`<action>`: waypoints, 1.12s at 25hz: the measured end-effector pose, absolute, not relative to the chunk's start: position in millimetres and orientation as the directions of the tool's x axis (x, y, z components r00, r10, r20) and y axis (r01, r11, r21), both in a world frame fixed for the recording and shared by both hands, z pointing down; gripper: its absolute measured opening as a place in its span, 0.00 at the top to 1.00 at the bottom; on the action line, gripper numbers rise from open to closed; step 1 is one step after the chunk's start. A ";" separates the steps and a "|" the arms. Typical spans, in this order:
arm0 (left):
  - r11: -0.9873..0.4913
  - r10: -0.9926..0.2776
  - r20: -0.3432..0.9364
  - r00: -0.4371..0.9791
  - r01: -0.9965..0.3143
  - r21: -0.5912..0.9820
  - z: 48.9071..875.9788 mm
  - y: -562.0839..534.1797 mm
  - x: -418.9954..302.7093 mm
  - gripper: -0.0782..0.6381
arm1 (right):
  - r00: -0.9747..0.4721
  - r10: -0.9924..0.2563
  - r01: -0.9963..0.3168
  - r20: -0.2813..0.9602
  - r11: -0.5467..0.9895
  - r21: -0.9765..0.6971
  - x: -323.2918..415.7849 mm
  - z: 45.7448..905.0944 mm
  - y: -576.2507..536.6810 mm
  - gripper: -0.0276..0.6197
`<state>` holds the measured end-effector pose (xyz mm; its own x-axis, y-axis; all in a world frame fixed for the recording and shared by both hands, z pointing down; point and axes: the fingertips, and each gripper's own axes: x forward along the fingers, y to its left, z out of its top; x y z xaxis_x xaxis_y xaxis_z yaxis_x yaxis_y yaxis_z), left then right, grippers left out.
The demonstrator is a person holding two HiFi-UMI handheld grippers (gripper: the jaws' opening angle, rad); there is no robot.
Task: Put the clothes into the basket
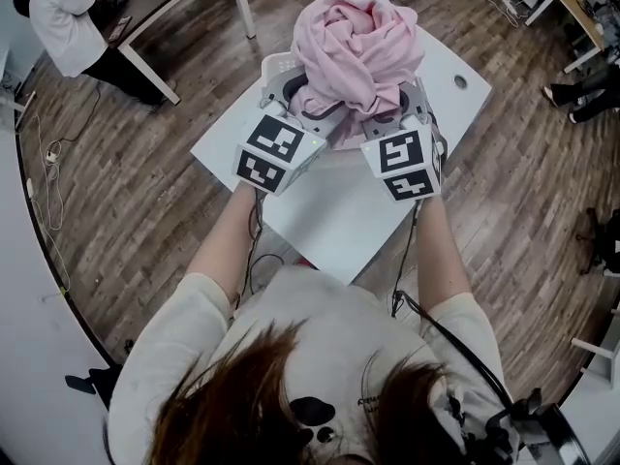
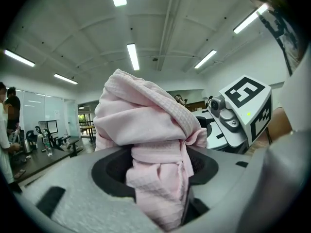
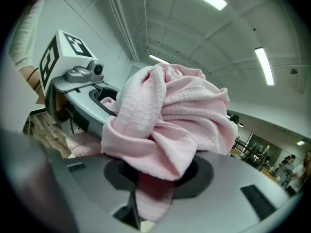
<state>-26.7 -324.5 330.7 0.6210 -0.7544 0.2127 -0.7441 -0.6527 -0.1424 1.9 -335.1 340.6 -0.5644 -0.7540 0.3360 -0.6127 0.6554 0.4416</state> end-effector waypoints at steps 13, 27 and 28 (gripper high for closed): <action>-0.586 -0.692 0.474 0.545 -0.807 0.071 427.1 -360.8 -35.5 0.50 | -0.516 -0.616 -0.655 0.594 0.732 0.190 1.3 440.0 -364.7 0.71; -0.461 -0.747 0.524 0.410 -0.887 0.036 447.5 -368.4 -55.8 0.48 | -0.350 -0.753 -0.806 0.557 0.545 0.231 30.3 438.9 -385.6 0.68; -0.459 -0.764 0.498 0.409 -0.888 0.024 439.9 -369.4 -56.5 0.48 | -0.372 -0.769 -0.817 0.520 0.537 0.209 28.0 429.8 -386.9 0.68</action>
